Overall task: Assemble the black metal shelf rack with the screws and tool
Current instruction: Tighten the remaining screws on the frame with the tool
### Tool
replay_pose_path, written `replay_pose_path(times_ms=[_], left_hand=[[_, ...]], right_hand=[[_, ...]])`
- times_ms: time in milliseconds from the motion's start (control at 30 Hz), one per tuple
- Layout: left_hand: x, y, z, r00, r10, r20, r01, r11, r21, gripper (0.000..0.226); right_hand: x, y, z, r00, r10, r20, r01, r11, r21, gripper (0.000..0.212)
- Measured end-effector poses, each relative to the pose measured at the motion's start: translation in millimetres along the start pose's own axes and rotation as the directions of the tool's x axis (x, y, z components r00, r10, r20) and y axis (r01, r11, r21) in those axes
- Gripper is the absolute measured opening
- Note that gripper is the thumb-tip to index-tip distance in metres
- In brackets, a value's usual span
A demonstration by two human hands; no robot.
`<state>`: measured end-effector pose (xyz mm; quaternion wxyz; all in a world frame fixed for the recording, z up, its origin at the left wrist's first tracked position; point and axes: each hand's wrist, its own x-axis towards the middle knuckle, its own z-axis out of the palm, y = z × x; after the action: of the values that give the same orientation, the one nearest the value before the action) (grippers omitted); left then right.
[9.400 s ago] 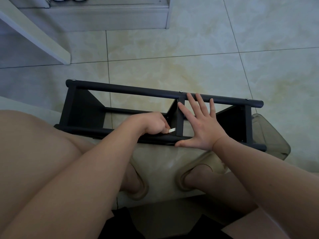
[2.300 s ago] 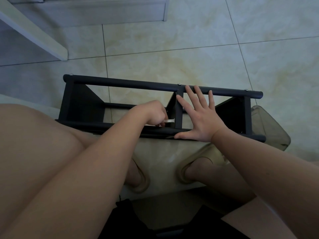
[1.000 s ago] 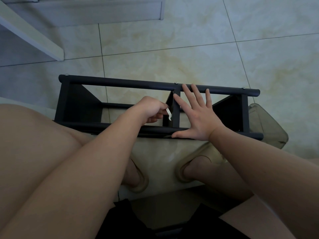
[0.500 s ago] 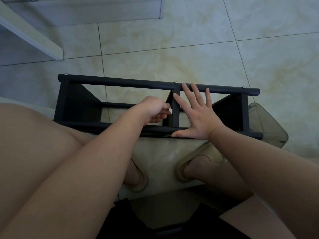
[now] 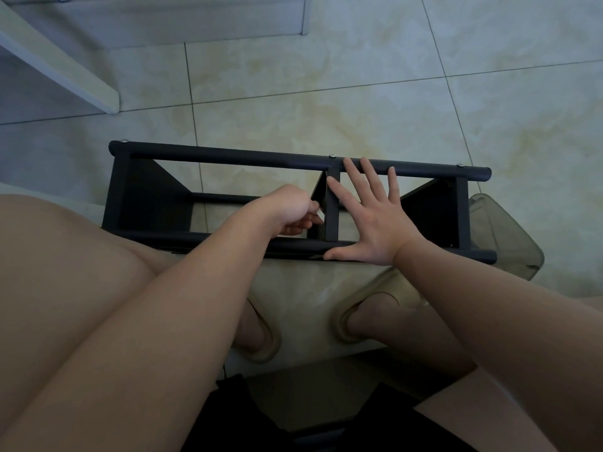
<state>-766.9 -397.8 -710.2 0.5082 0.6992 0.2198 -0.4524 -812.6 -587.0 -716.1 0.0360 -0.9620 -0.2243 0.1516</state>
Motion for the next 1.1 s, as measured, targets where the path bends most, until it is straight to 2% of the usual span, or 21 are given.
replay_pose_path(times_ms=[200, 567, 833, 967, 1100], left_hand=[[0.5, -3.4, -2.9, 0.999, 0.039, 0.013, -0.039, 0.998, 0.043, 0.019], [-9.2, -9.6, -20.7, 0.988, 0.092, 0.126, -0.114, 0.977, 0.182, 0.021], [-13.0, -12.2, -22.4, 0.975, 0.145, 0.166, -0.195, 0.92, 0.34, 0.025], [-12.0, -12.5, -22.5, 0.977, 0.157, 0.146, -0.207, 0.869, 0.45, 0.028], [-10.6, -12.9, -21.3, 0.979, 0.141, 0.144, -0.195, 0.85, 0.489, 0.025]], right_hand=[[-1.0, -0.9, -1.8, 1.0, 0.002, 0.005, -0.002, 1.0, -0.002, 0.125], [0.3, 0.9, -0.8, 1.0, -0.003, -0.018, 0.003, 1.0, 0.009, 0.125], [-0.1, 1.3, 0.4, 1.0, -0.003, -0.026, 0.004, 1.0, 0.009, 0.125], [-0.4, 1.3, 1.0, 1.0, -0.006, -0.025, 0.006, 1.0, 0.002, 0.125], [0.2, 2.5, 1.8, 0.999, -0.009, -0.03, 0.01, 1.0, 0.01, 0.125]])
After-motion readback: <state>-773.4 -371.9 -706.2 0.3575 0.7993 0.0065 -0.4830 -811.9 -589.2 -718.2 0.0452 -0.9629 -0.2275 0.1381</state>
